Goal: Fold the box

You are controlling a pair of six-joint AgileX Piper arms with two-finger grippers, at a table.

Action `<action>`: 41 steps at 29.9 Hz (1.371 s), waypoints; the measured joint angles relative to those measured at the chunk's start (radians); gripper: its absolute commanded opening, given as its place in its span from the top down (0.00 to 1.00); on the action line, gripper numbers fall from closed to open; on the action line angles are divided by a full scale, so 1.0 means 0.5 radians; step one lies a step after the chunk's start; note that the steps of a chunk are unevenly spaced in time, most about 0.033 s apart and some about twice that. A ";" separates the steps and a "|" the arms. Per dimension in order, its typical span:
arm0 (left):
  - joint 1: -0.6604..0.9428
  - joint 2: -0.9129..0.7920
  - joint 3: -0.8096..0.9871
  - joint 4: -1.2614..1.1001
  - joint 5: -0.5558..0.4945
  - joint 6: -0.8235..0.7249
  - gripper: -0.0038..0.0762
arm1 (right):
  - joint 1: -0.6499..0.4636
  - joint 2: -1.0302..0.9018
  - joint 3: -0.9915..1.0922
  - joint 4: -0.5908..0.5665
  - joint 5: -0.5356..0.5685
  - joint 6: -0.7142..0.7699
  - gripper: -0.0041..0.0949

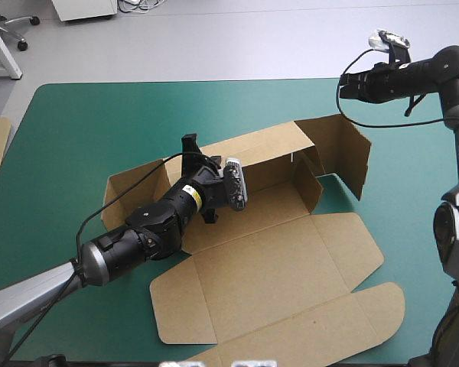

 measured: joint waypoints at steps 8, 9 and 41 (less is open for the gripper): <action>-0.003 0.000 -0.001 -0.010 0.008 0.048 0.97 | 0.110 0.063 0.000 -0.108 0.137 0.046 0.99; -0.003 0.000 -0.001 -0.010 0.008 0.050 0.97 | 0.115 0.062 0.000 -0.119 0.153 0.054 0.99; -0.003 0.004 -0.001 0.038 0.006 0.047 0.97 | 0.079 -0.347 0.712 -0.034 0.185 -0.163 0.99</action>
